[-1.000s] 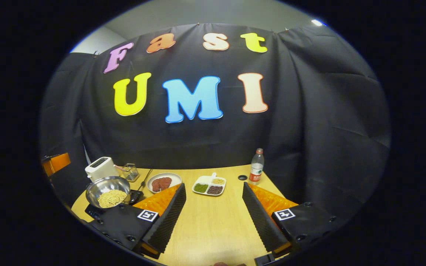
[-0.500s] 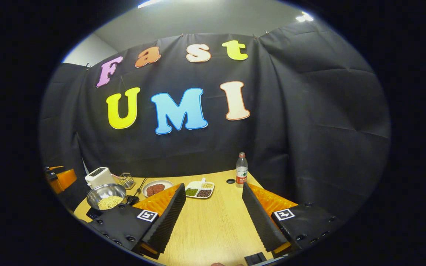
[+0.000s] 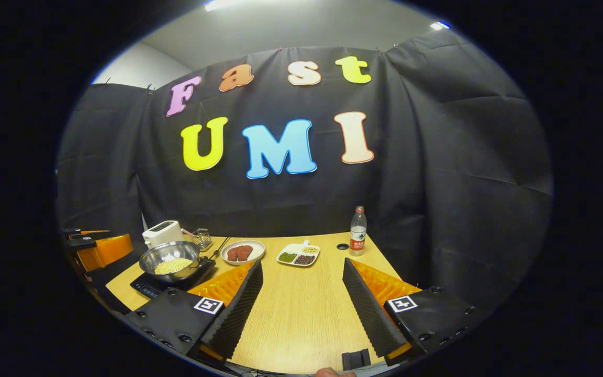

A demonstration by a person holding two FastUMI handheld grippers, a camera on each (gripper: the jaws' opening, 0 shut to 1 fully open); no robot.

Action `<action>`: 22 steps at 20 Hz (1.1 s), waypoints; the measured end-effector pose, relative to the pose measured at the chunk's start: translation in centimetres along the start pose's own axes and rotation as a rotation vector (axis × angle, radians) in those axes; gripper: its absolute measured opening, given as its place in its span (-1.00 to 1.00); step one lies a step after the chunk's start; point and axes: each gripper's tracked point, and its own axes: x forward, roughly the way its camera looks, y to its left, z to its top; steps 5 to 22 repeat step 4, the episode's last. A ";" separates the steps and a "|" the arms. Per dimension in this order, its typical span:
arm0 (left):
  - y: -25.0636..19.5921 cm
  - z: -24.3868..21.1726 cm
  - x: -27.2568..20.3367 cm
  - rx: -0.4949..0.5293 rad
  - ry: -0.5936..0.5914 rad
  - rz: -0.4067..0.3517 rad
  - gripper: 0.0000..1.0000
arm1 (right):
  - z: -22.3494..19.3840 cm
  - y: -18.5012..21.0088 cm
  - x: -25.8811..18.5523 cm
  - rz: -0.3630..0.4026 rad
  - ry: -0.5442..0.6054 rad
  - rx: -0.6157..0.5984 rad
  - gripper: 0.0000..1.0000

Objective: First push the handle of the pot to place it horizontally, then grasp the pot with both hands and set it on the induction cooktop.

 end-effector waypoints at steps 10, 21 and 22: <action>0.2 0.2 -1.0 -0.028 -0.046 0.053 0.69 | -0.3 -0.5 -1.7 0.023 -0.002 -0.002 0.95; 0.2 0.2 -1.0 -0.028 -0.046 0.053 0.69 | -0.3 -0.5 -1.7 0.023 -0.002 -0.002 0.95; 0.2 0.2 -1.0 -0.028 -0.046 0.053 0.69 | -0.3 -0.5 -1.7 0.023 -0.002 -0.002 0.95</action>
